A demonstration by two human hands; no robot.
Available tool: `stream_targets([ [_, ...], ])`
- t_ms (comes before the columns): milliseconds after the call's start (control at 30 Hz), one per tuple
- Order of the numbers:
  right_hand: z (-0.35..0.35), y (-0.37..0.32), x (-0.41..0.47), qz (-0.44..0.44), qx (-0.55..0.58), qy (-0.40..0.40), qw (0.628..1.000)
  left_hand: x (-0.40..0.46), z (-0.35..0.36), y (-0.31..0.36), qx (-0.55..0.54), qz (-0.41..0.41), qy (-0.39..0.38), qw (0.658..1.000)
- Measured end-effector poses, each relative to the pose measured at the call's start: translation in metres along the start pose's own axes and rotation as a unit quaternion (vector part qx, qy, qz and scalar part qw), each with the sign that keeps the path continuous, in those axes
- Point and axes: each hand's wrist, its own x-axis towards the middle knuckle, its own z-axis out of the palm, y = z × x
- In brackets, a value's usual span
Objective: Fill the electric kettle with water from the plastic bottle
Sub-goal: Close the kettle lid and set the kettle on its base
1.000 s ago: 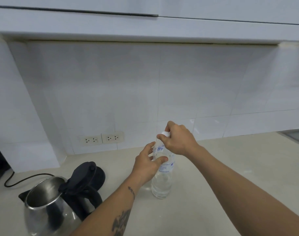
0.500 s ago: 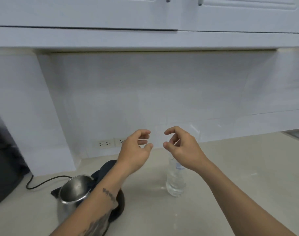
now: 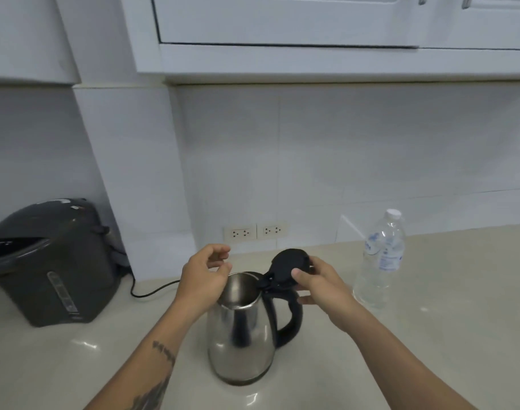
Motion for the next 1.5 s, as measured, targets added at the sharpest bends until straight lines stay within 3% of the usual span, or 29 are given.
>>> stream_targets([
  [100,0.018,-0.006,-0.004,-0.018,-0.004,0.045,0.999,-0.003,-0.023,-0.023,-0.008,-0.017,-0.017,1.000],
  [267,0.048,-0.022,-0.007,-0.103,-0.129,0.085,0.983,-0.006,-0.044,-0.055,-0.019,-0.051,-0.070,0.996],
  [367,0.071,-0.028,-0.004,-0.154,-0.284,0.064,0.944,-0.012,-0.046,-0.071,-0.038,-0.075,-0.108,0.991],
  [500,0.096,-0.027,-0.003,-0.191,-0.471,0.011,0.861,-0.015,-0.038,-0.089,-0.088,-0.124,-0.142,0.978],
  [700,0.108,-0.012,0.003,-0.170,-0.569,-0.058,0.803,-0.018,-0.028,-0.107,-0.146,-0.164,-0.184,0.958],
  [800,0.106,-0.009,0.007,-0.161,-0.551,-0.074,0.815,-0.016,-0.024,-0.112,-0.166,-0.153,-0.209,0.951],
  [867,0.103,-0.011,0.009,-0.137,-0.496,-0.082,0.853,-0.018,-0.023,-0.109,-0.181,-0.154,-0.213,0.948],
  [933,0.099,-0.014,0.012,-0.116,-0.436,-0.067,0.890,-0.019,-0.020,-0.108,-0.188,-0.159,-0.210,0.946],
  [1067,0.096,-0.018,0.024,-0.041,-0.392,-0.018,0.919,-0.019,-0.018,-0.108,-0.168,-0.154,-0.207,0.951],
  [1200,0.106,-0.016,0.028,0.008,-0.415,0.008,0.910,-0.017,-0.018,-0.112,-0.165,-0.151,-0.208,0.952],
  [1500,0.110,-0.007,0.029,-0.024,-0.423,0.051,0.904,-0.021,-0.014,-0.116,-0.181,-0.151,-0.191,0.953],
])
